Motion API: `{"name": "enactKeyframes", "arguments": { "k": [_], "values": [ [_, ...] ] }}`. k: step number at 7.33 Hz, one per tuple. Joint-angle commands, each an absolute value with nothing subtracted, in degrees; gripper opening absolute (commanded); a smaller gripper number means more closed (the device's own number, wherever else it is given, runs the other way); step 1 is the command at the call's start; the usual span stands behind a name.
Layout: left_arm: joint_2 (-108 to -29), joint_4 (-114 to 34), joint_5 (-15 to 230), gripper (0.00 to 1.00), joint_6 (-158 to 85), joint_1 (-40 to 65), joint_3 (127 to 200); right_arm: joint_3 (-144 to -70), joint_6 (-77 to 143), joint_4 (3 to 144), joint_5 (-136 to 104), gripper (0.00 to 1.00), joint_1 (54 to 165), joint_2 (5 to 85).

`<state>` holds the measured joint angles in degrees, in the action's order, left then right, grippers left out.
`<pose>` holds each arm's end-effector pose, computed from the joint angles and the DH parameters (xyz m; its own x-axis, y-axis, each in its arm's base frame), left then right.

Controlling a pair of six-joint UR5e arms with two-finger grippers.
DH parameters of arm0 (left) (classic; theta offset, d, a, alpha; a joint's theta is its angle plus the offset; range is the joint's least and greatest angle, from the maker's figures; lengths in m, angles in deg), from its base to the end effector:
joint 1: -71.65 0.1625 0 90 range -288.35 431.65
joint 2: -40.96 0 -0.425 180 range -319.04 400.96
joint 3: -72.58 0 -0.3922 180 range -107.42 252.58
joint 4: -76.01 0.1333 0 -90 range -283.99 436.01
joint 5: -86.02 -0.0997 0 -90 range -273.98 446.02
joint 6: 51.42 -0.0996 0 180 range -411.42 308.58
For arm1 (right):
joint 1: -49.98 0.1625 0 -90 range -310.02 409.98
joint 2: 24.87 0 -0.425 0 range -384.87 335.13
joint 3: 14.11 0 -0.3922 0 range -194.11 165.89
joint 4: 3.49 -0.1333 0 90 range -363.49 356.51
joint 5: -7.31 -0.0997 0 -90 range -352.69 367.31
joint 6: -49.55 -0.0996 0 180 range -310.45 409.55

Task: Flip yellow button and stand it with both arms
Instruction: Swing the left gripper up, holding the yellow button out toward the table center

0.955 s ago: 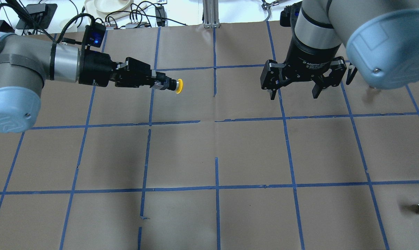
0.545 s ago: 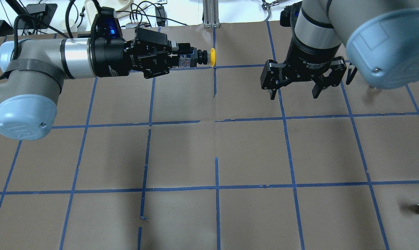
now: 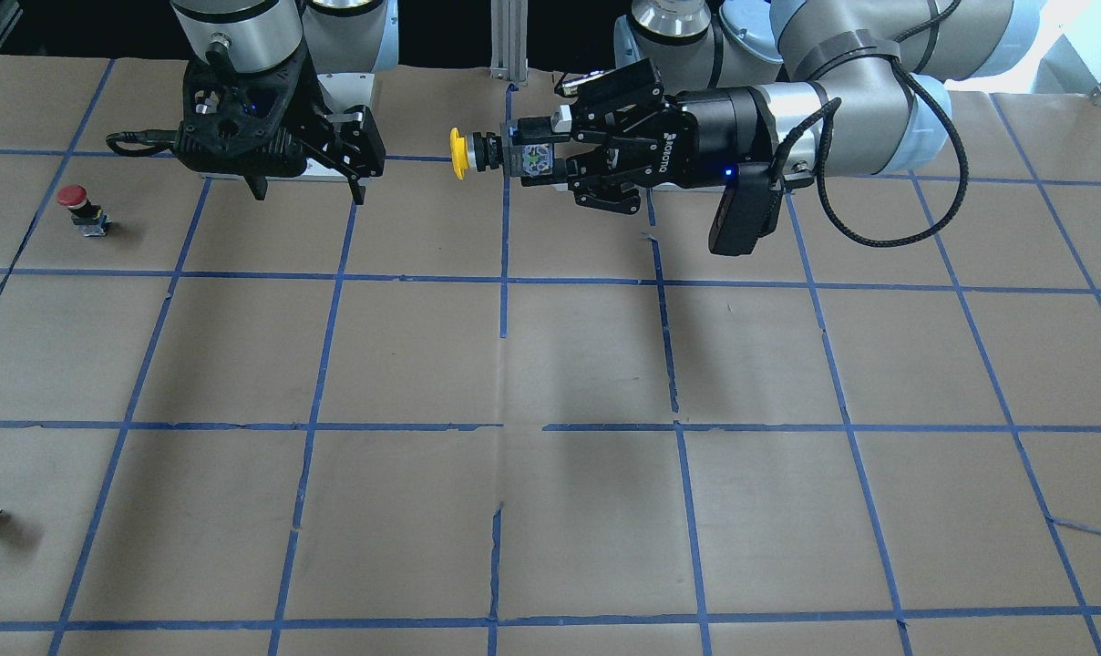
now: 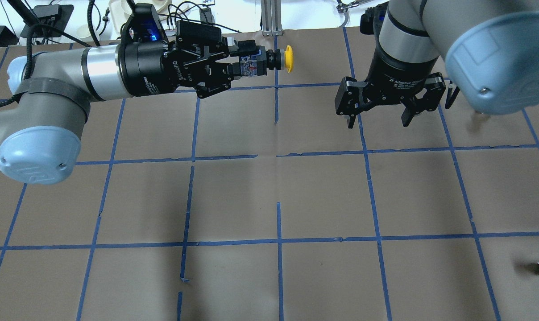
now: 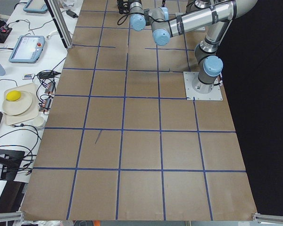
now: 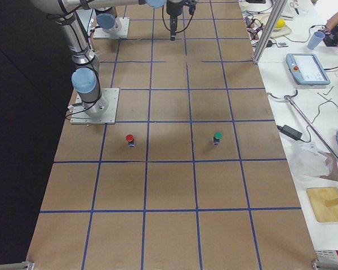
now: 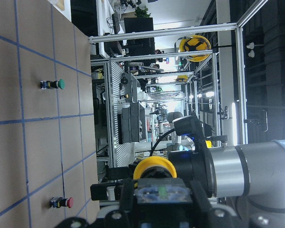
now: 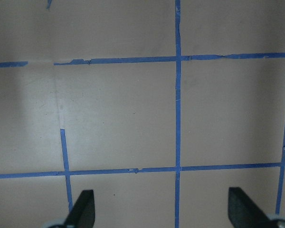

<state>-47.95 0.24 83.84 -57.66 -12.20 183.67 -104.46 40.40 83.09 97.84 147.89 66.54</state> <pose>-0.1823 -0.4816 0.4395 -0.0385 0.0042 0.9993 -0.1030 0.9946 -0.0081 0.1968 -0.4544 0.4910 -0.9997 0.0211 0.0157 0.0217 0.9990 0.0392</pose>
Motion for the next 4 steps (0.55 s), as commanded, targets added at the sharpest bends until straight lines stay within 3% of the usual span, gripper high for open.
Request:
{"name": "enactKeyframes", "arguments": {
  "k": [1, 4],
  "values": [
    [-49.0, 0.2, 83.8, 0.16, -57.0, -12.5, 183.7, -104.5, 40.4, 83.1, 97.8, 1.0, 147.9, 66.5],
    [-47.6, 0.4, 83.4, 0.16, -52.0, -11.7, 183.5, -104.5, 40.4, 83.2, 97.8, 1.0, 147.9, 66.5]
  ]
}}
